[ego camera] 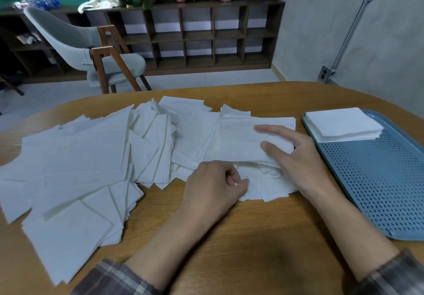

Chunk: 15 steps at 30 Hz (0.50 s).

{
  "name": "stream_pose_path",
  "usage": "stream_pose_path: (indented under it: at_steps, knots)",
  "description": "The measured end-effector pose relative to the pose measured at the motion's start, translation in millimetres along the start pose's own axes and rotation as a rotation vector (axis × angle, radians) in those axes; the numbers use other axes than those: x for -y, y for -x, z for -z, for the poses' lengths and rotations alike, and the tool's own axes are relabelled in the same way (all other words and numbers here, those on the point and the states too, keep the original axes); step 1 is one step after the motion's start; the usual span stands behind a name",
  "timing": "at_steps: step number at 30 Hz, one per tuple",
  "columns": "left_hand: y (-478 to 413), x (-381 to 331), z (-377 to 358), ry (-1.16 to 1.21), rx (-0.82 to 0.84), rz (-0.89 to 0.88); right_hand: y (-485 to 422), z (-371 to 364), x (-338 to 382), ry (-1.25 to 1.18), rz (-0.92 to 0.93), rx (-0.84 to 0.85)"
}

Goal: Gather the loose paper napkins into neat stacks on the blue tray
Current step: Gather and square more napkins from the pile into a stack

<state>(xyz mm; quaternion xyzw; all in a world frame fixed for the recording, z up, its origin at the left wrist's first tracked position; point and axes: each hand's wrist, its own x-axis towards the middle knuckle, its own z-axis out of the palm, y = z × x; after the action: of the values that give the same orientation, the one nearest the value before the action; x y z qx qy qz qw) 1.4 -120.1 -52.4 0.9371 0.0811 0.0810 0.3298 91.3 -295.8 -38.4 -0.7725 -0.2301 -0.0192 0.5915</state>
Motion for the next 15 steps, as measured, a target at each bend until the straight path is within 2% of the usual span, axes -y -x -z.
stream_pose_path:
  at_steps: [3,8,15]
  knots:
    - [0,-4,-2,-0.004,0.010,0.004,0,-2,1,-0.001,0.009,0.033]
    - [-2,-2,2,0.130,0.031,0.020,0,-4,0,0.000,0.011,0.043]
    - [-4,-3,28,0.284,-0.072,-0.034,-1,-3,-3,0.022,0.001,-0.002]
